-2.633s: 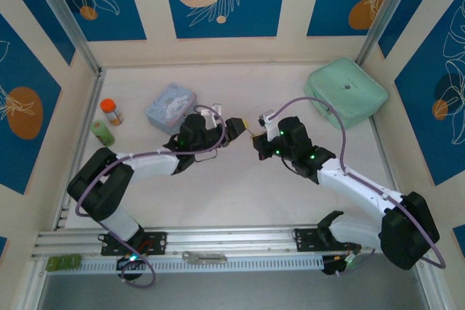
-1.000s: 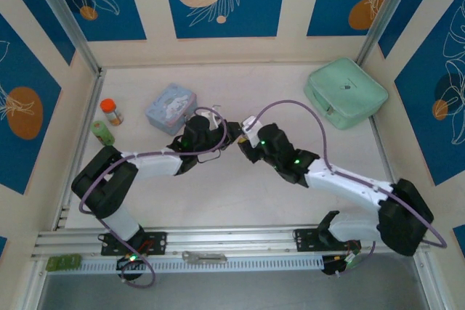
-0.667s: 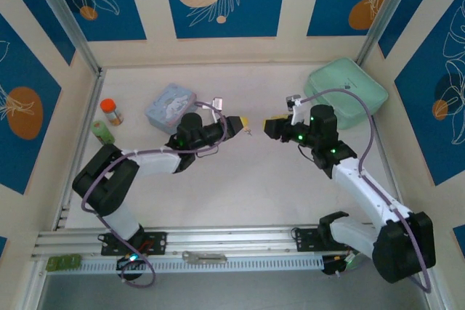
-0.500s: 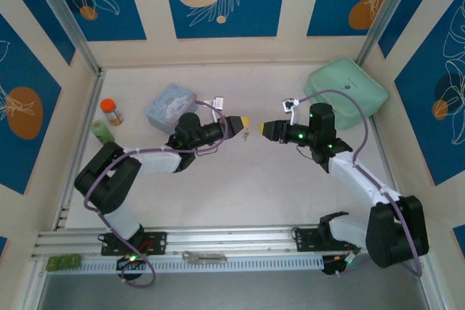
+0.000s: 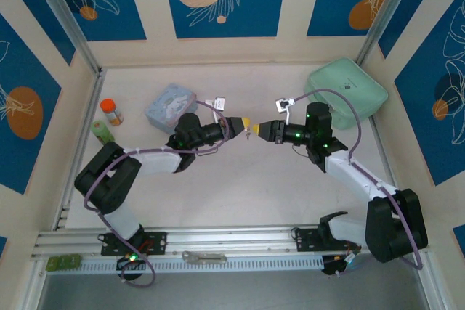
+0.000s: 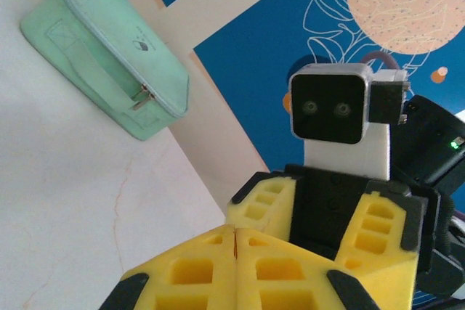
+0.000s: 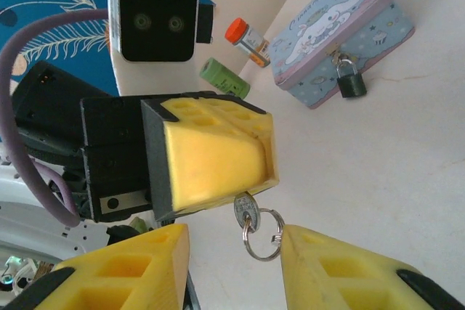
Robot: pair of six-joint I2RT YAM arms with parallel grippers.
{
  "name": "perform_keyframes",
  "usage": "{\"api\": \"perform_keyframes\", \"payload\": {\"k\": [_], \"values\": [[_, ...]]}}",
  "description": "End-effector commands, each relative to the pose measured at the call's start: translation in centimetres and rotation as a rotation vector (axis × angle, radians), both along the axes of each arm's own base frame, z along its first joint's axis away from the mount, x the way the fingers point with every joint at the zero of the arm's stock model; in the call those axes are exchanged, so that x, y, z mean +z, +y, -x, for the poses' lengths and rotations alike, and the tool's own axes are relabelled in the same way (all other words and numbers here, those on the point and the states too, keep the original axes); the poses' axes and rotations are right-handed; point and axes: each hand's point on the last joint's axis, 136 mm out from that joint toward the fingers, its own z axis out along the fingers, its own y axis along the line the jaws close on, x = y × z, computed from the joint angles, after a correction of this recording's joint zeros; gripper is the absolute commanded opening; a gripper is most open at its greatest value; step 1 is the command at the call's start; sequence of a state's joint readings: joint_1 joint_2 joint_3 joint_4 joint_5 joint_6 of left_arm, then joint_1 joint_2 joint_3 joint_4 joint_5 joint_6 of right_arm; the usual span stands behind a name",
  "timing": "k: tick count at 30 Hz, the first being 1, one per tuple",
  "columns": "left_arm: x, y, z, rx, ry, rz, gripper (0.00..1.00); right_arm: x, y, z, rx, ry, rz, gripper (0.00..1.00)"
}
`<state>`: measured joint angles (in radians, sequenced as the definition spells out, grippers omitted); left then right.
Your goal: Unlock a padlock with a key
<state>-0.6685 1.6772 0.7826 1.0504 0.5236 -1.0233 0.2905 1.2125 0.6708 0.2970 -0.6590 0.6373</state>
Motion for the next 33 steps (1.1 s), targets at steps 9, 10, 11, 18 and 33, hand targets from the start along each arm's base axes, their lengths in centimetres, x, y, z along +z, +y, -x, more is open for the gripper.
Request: {"api": "perform_keyframes", "payload": {"k": [9, 10, 11, 18, 33], "values": [[1.3, -0.4, 1.0, 0.017, 0.003, 0.13, 0.0, -1.1, 1.5, -0.2, 0.013, 0.023, -0.029, 0.29], [1.2, -0.4, 1.0, 0.017, 0.007, 0.129, 0.0, -1.0, 1.5, -0.3, 0.009, 0.018, -0.03, 0.28], [1.1, -0.5, 1.1, 0.016, 0.01, 0.129, 0.0, -0.9, 1.4, -0.3, 0.006, 0.018, -0.031, 0.28], [1.2, -0.8, 1.3, 0.016, 0.024, 0.163, 0.0, -1.1, 1.4, -0.3, -0.001, 0.019, -0.038, 0.18], [0.3, 2.2, -0.8, 0.163, 0.042, 0.104, 1.0, -2.9, 0.3, -0.2, -0.032, 0.022, 0.022, 0.0]]}}
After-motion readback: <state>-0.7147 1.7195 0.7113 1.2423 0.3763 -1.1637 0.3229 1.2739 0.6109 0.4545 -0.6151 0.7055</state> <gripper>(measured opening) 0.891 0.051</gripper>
